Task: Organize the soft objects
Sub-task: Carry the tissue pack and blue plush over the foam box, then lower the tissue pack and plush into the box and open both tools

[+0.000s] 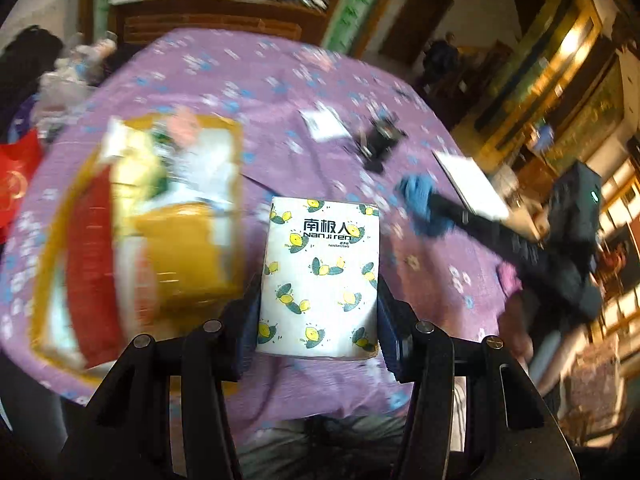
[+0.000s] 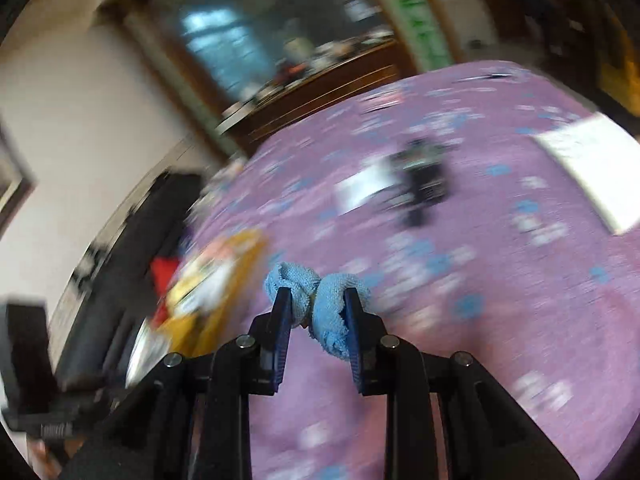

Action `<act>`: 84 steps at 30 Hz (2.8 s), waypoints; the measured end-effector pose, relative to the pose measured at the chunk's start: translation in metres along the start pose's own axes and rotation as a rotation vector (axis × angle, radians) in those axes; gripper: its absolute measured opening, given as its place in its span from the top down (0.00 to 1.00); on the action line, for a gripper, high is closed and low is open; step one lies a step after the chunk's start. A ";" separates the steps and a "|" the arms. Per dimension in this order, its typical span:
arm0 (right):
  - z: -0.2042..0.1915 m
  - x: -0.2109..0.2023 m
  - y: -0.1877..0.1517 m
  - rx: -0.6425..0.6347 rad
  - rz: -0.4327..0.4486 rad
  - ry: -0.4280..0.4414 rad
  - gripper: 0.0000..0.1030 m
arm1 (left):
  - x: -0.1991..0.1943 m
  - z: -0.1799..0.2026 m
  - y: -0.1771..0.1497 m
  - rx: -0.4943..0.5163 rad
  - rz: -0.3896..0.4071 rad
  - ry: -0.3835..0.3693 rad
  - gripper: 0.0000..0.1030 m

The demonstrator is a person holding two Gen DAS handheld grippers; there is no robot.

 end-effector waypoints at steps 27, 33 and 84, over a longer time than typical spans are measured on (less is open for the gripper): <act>-0.149 0.001 -0.009 -0.231 -0.048 0.141 0.76 | -0.068 -0.078 0.023 -0.038 0.301 0.301 0.51; -0.145 0.024 -0.011 -0.222 -0.088 0.156 0.76 | -0.054 -0.097 0.027 -0.068 0.289 0.359 0.51; -0.129 0.171 0.050 -0.212 -0.161 0.140 0.71 | 0.026 -0.130 0.079 -0.057 0.207 0.508 0.49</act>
Point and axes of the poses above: each gripper's, at about its wrist camera, not at the fingertips, and x roughly the way its jaws point, z to its right, y to its top, the point moved 7 cm from there along x, roughly the way its jaws point, and after that the axes turned 15 degrees about -x, right-handed, at the moved point
